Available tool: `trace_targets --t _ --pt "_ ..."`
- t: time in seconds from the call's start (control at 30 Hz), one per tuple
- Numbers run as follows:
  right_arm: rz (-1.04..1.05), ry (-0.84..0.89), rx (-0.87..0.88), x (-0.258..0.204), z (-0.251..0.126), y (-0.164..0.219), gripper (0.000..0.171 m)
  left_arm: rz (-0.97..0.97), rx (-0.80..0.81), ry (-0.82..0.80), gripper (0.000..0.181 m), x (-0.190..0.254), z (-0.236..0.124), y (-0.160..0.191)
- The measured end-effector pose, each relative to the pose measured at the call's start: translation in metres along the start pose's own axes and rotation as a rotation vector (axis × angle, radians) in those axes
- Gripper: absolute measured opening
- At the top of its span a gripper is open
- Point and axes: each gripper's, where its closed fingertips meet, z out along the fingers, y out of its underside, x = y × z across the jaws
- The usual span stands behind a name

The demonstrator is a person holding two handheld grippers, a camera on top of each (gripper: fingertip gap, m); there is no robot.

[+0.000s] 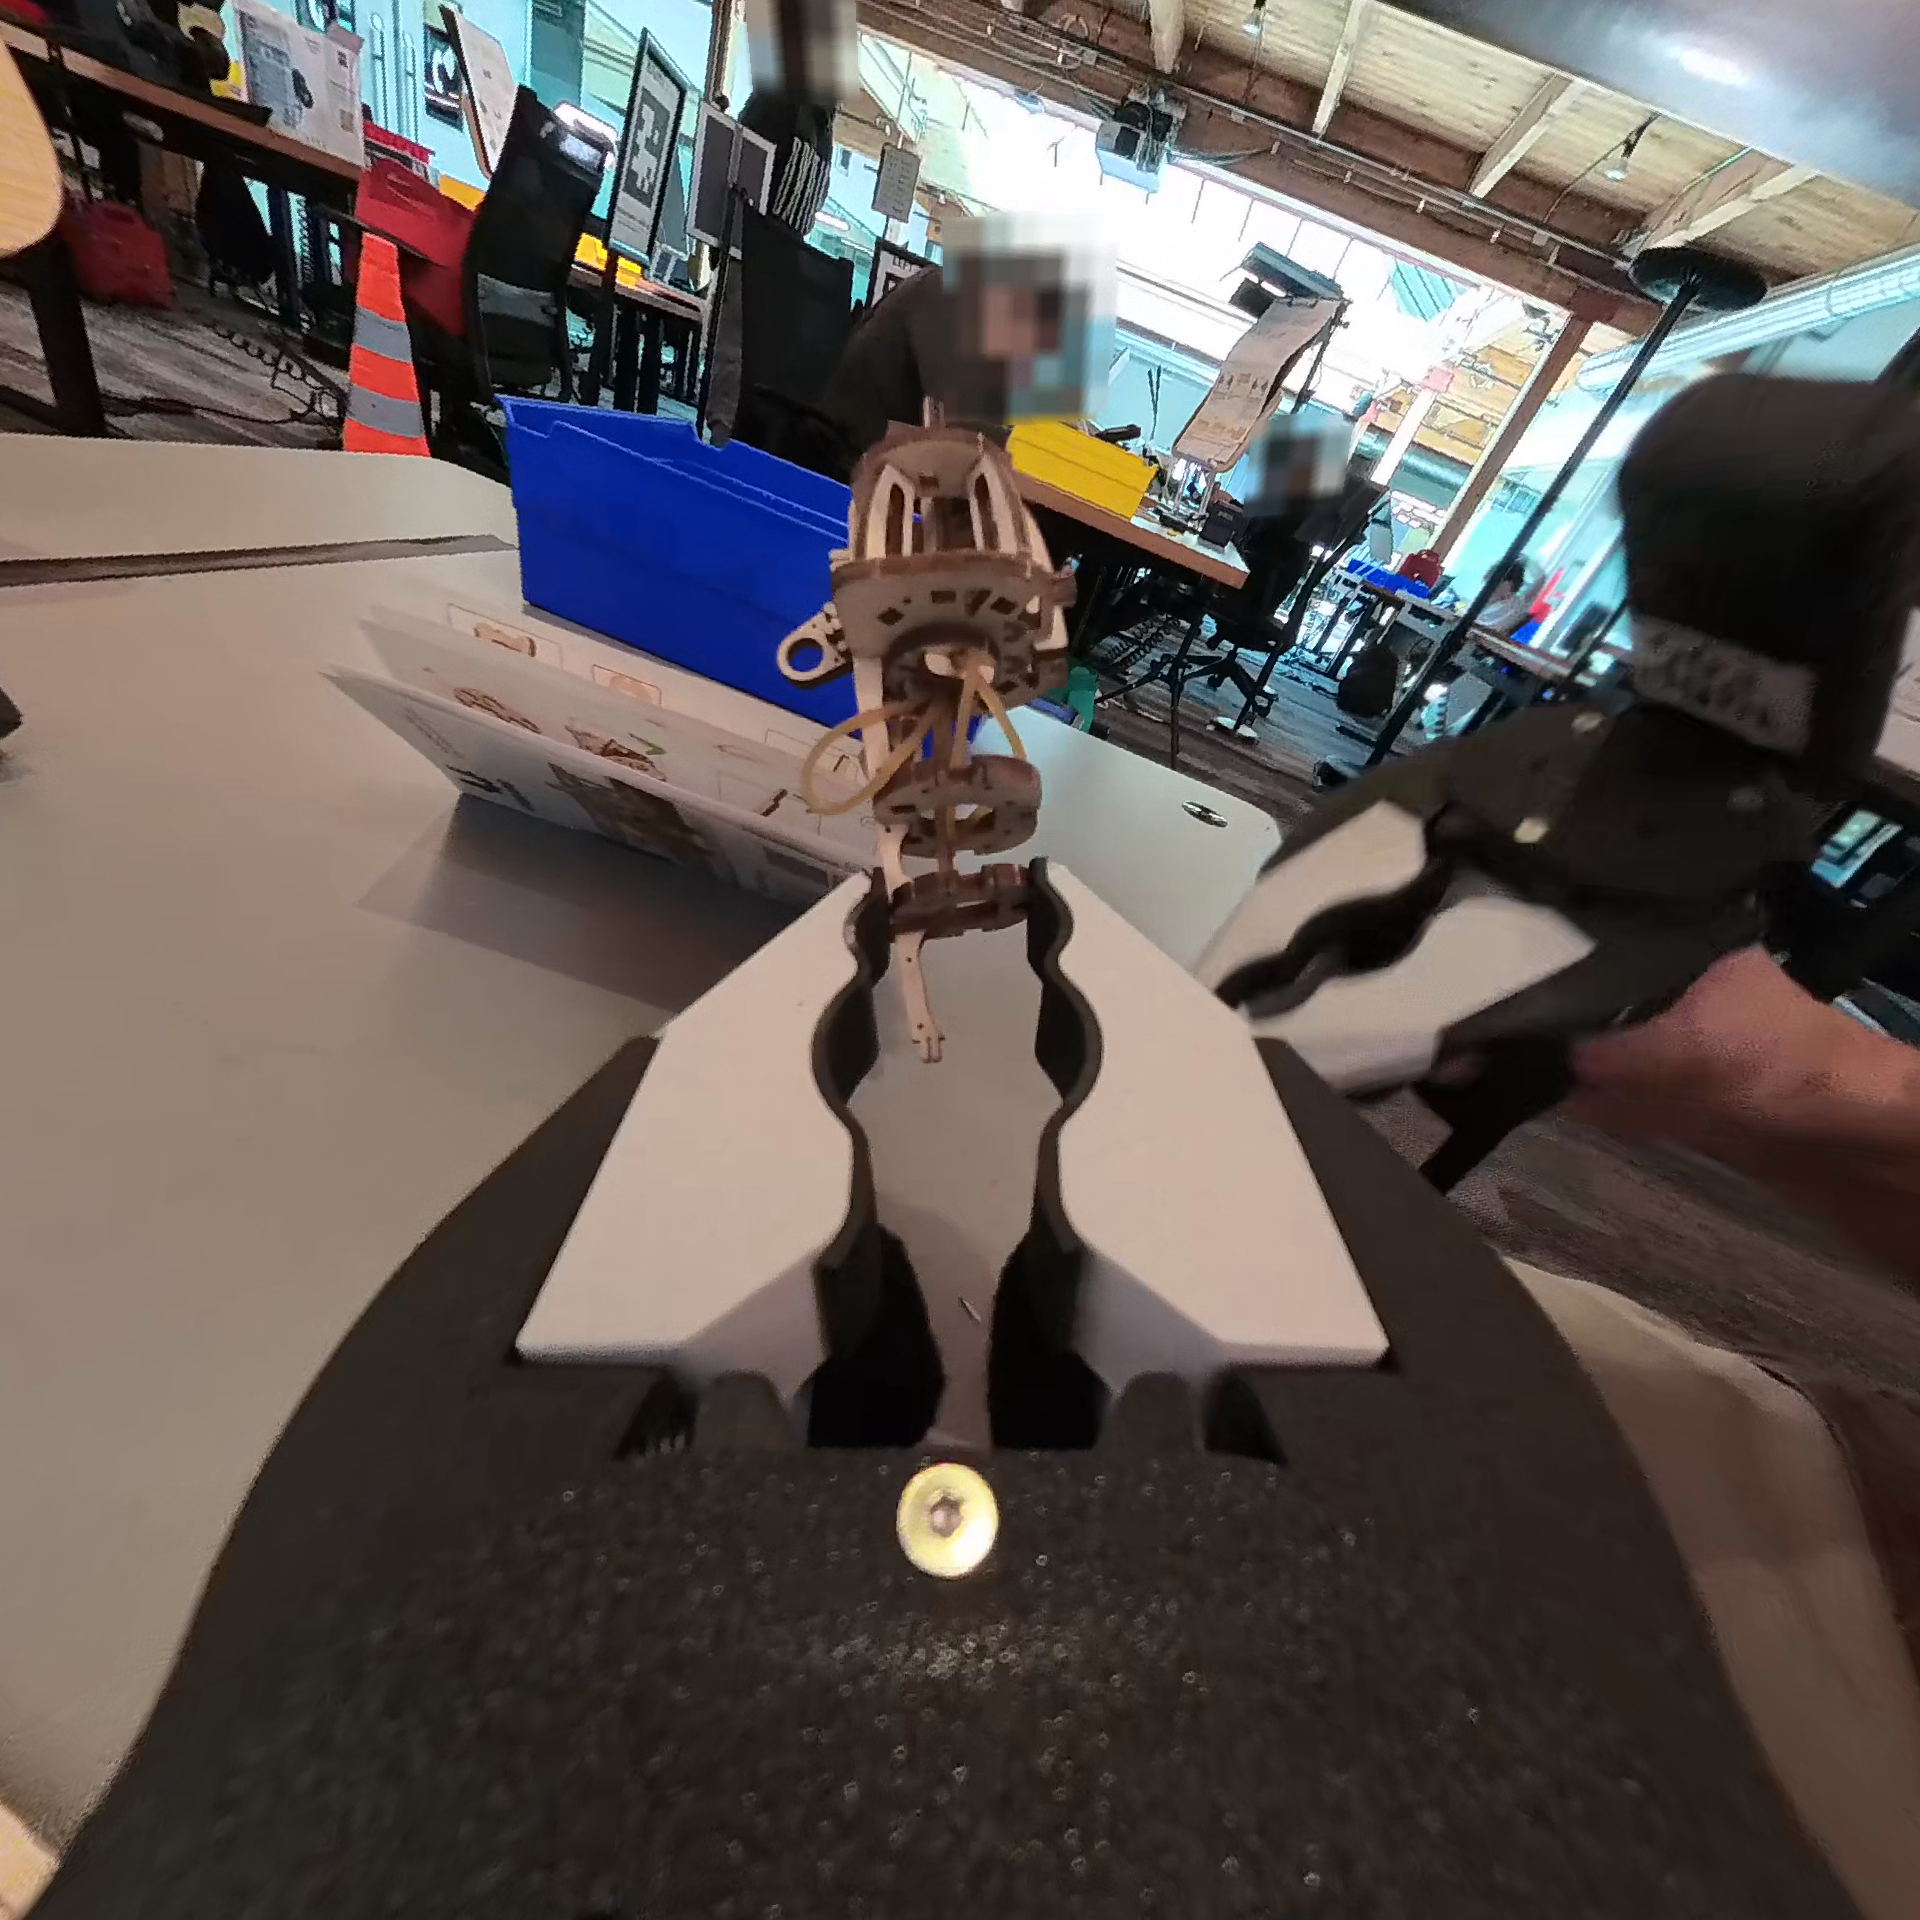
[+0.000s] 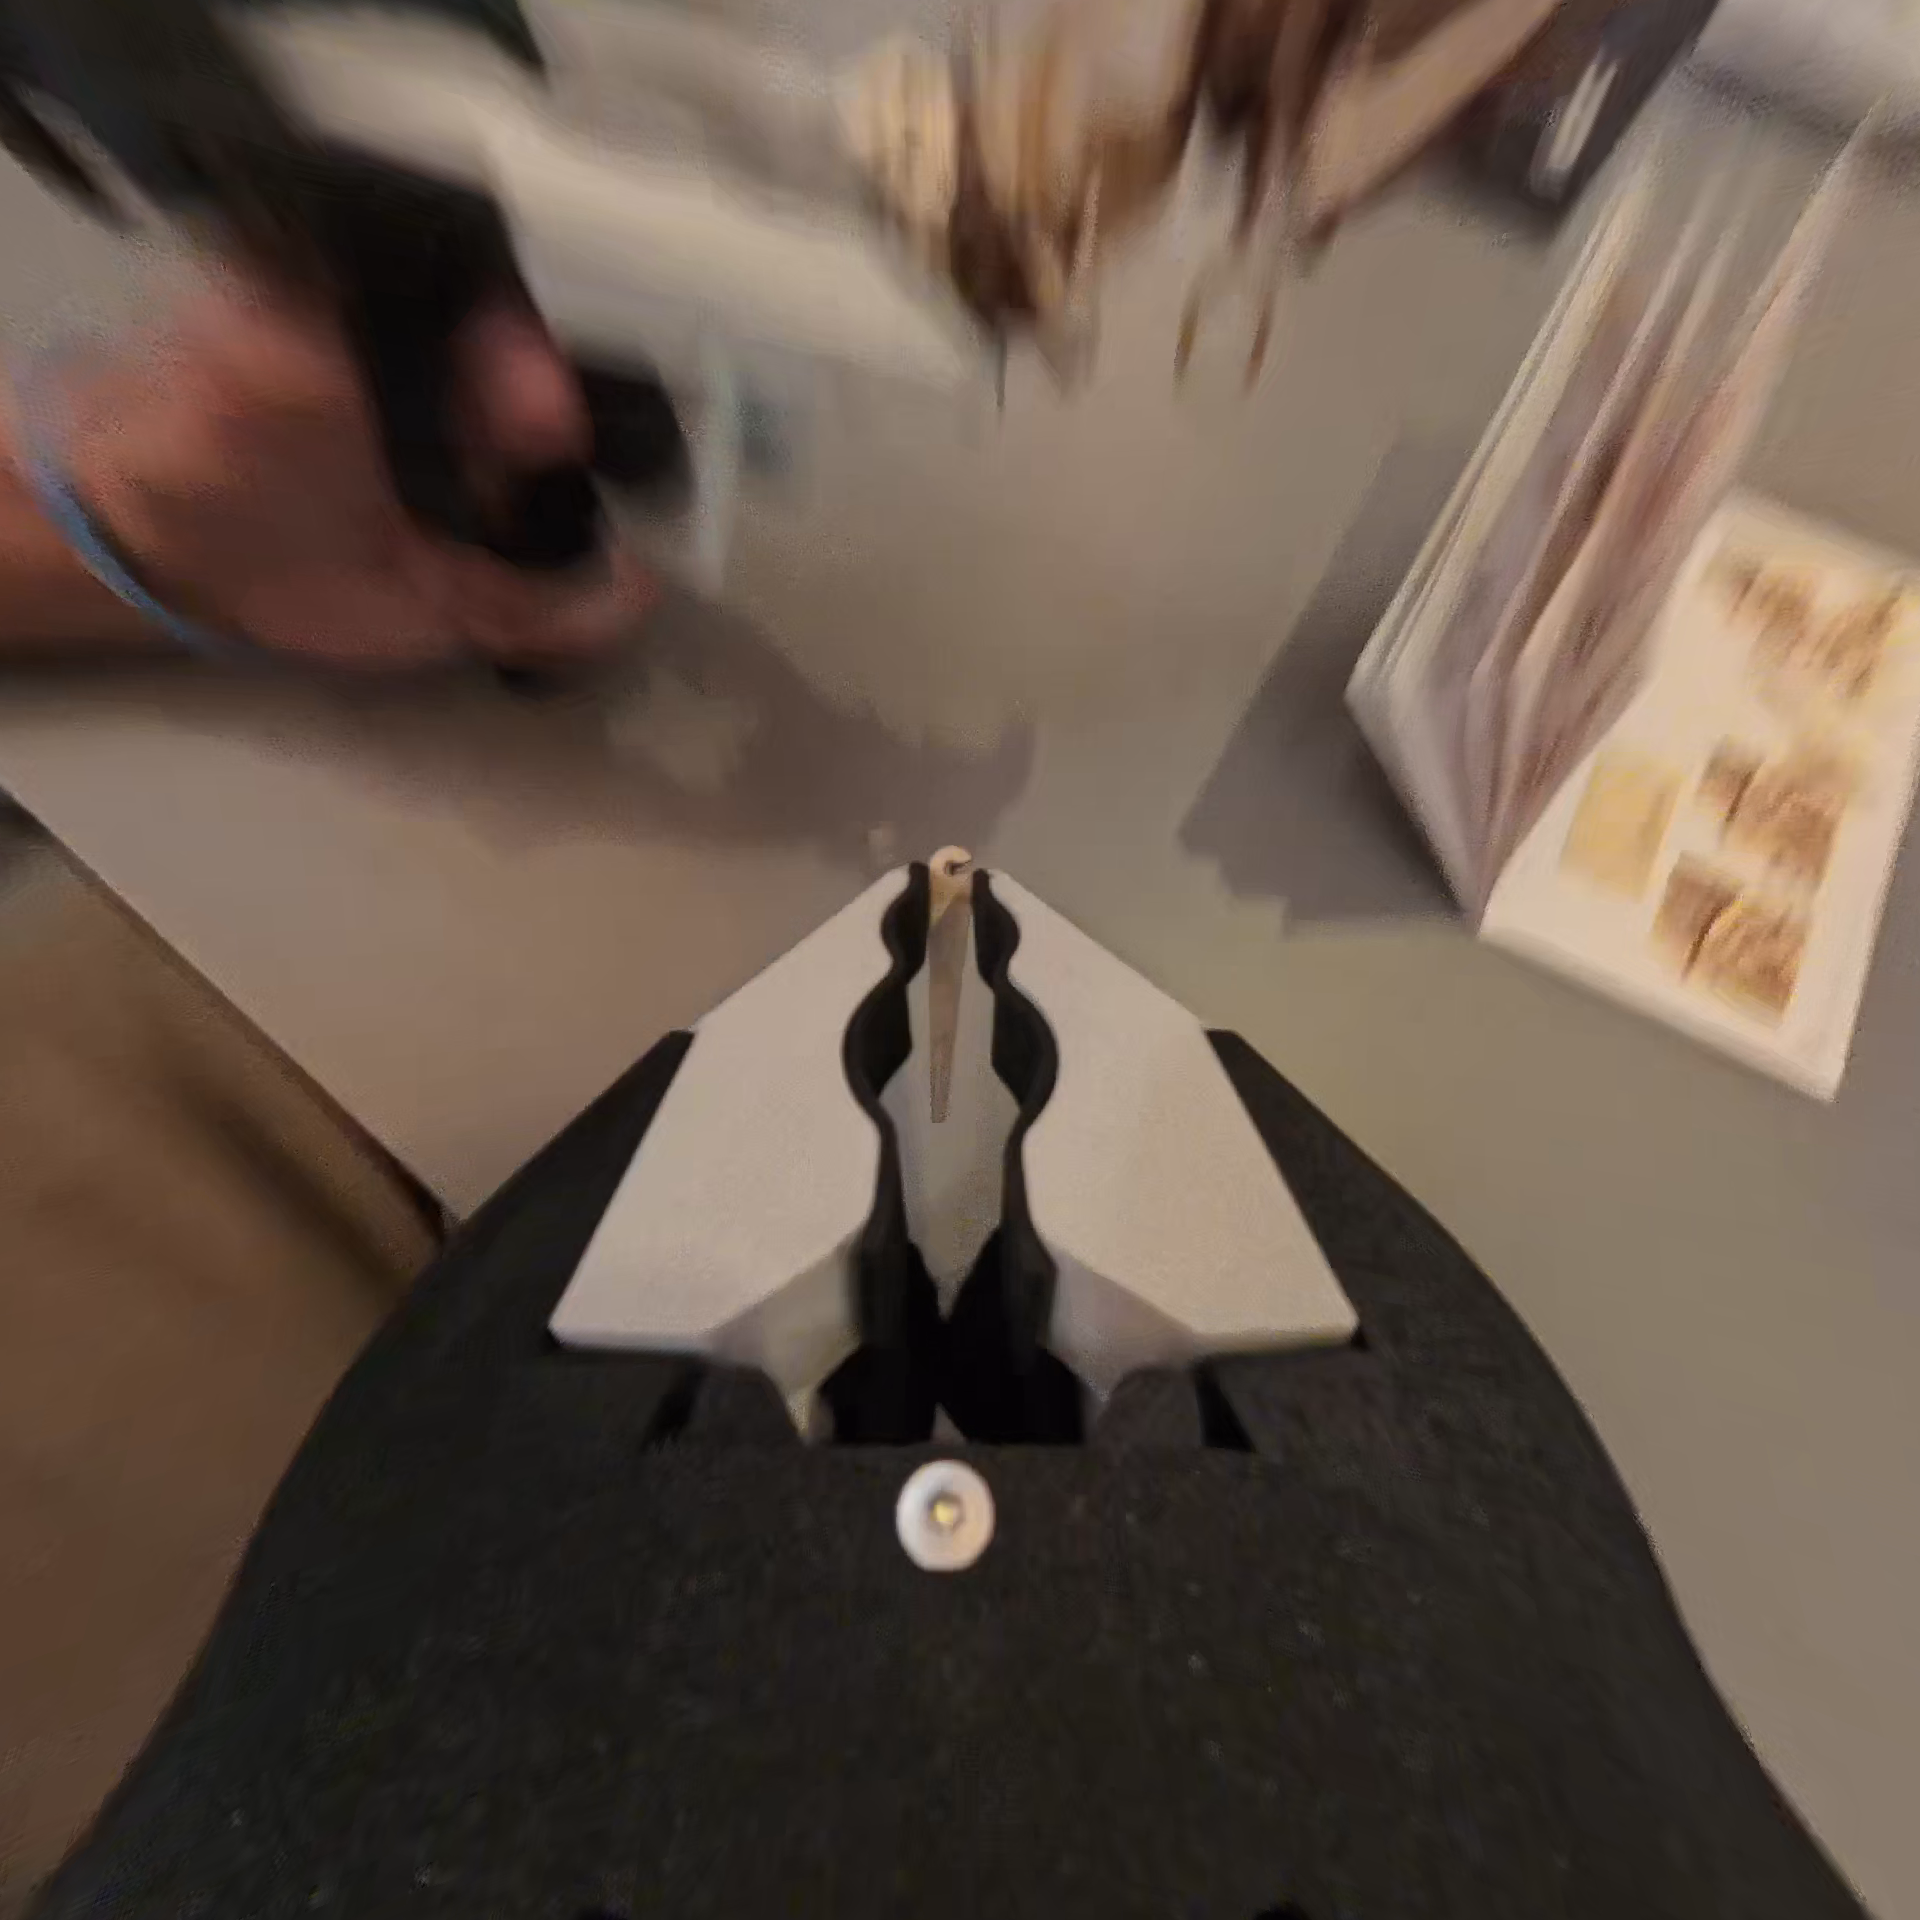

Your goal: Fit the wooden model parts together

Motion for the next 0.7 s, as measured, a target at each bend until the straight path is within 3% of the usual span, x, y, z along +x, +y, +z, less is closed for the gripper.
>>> trace_targets --t 0.13,0.3,0.43,0.7 --pt "-0.012 -0.035 0.700 0.001 -0.056 -0.105 0.007 -0.056 0.006 0.032 0.023 0.003 0.000 0.000" --pt "0.108 -0.083 1.095 0.008 -0.062 -0.133 0.007 -0.116 0.041 0.101 0.024 0.014 -0.001 -0.004" --pt "0.240 -0.146 1.192 0.008 -0.053 -0.135 0.007 -0.131 0.061 0.113 0.024 0.015 -0.002 -0.008" --pt "0.207 -0.027 1.209 0.011 -0.041 -0.136 0.007 -0.167 0.080 0.143 0.023 0.018 -0.003 -0.010"
